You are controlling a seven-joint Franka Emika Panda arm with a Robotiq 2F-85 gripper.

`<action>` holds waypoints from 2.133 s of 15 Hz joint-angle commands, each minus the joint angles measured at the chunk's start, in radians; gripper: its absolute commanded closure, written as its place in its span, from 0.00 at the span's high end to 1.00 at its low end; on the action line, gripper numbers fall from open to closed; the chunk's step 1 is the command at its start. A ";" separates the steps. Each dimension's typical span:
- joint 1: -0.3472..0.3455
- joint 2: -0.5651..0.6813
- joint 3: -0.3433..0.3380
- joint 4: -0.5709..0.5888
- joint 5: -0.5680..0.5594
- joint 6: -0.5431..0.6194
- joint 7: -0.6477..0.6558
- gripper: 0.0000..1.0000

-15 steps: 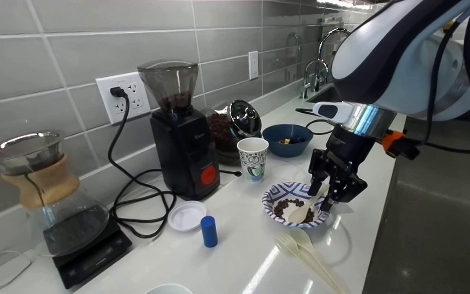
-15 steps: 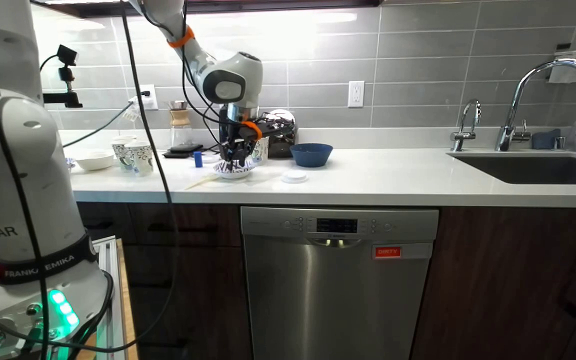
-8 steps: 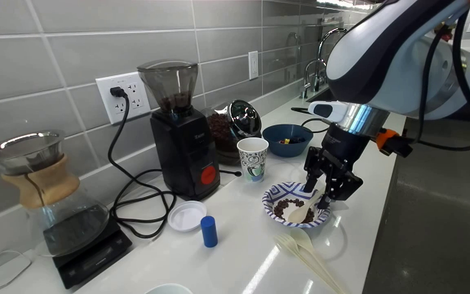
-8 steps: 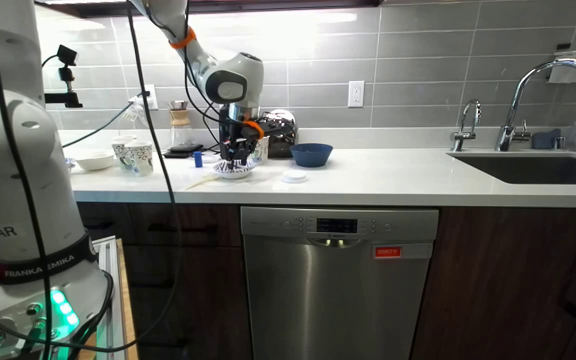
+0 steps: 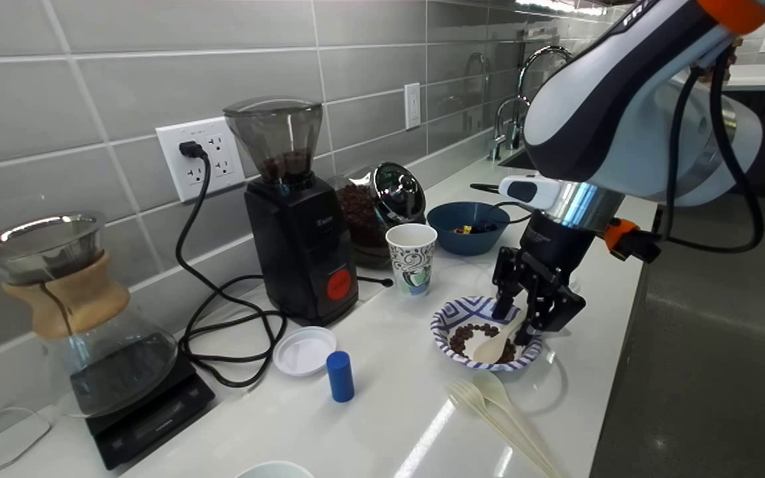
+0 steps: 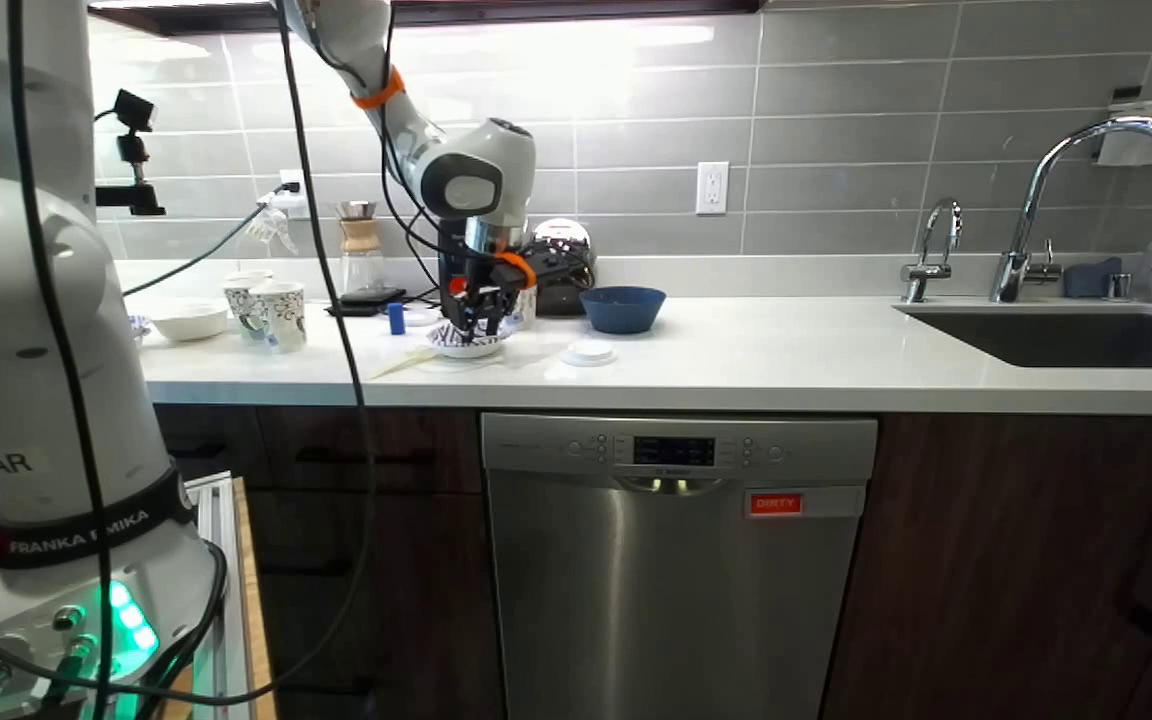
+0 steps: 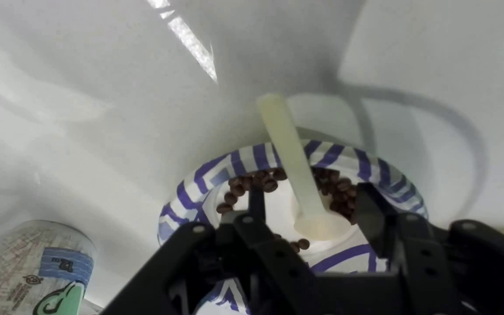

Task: Move the spoon from the bowl to the countertop

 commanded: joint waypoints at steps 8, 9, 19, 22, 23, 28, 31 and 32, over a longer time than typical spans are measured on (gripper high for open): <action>-0.069 -0.019 0.077 0.024 0.086 -0.012 -0.068 0.05; -0.074 -0.041 0.078 0.014 0.106 -0.019 -0.063 0.00; -0.087 -0.229 -0.041 -0.099 0.499 -0.031 -0.070 0.03; -0.077 -0.181 -0.063 -0.095 0.578 0.043 -0.025 0.03; -0.075 -0.164 -0.064 -0.090 0.615 0.068 -0.018 0.03; -0.068 -0.077 -0.052 -0.069 0.714 0.212 0.021 0.03; -0.069 -0.028 -0.036 -0.054 0.780 0.239 0.005 0.03; -0.067 -0.014 -0.031 -0.049 0.803 0.253 -0.001 0.03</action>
